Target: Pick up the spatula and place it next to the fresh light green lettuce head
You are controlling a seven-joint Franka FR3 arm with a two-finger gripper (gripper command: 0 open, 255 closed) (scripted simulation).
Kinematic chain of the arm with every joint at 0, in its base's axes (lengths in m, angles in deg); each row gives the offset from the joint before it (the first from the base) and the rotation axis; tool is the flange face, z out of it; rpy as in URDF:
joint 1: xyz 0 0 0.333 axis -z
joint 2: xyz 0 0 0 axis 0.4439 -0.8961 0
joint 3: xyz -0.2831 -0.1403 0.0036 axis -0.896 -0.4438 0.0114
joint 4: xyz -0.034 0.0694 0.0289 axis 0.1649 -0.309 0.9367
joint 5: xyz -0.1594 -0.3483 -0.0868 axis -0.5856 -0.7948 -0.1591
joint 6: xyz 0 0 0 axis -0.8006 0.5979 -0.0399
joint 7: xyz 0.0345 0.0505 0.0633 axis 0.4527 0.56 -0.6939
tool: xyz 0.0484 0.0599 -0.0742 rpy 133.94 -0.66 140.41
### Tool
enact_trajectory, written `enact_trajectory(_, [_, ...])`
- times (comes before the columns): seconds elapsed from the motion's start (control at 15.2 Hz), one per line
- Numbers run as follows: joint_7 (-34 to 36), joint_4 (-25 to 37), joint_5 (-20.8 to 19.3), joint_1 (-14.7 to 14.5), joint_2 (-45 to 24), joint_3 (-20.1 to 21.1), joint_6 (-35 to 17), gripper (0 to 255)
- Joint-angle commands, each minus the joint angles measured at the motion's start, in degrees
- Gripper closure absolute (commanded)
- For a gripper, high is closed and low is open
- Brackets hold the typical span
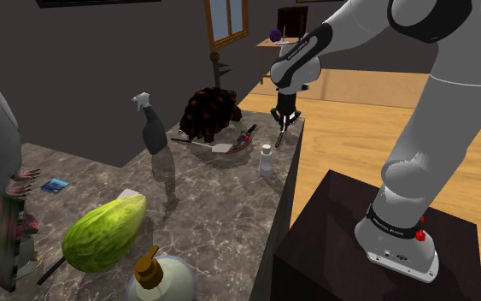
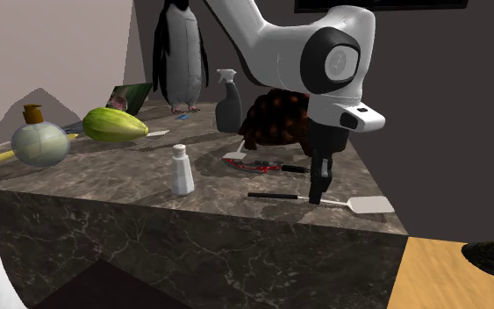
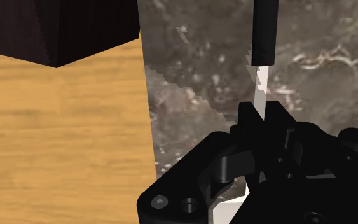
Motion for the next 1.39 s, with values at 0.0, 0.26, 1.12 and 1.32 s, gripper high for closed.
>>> enact_trajectory(0.0, [0.12, 0.28, -0.14, 0.0, 0.48, -0.01, 0.74, 255])
enact_trajectory(0.26, [0.56, 1.55, -0.61, 0.0, 2.25, -0.03, 3.76, 255])
enact_trajectory(1.12, [1.65, 7.02, -1.65, 0.0, 6.71, 0.03, 13.61, 255])
enact_trajectory(1.32, [1.85, 8.57, -1.81, 0.0, 7.45, 0.06, 15.89, 255])
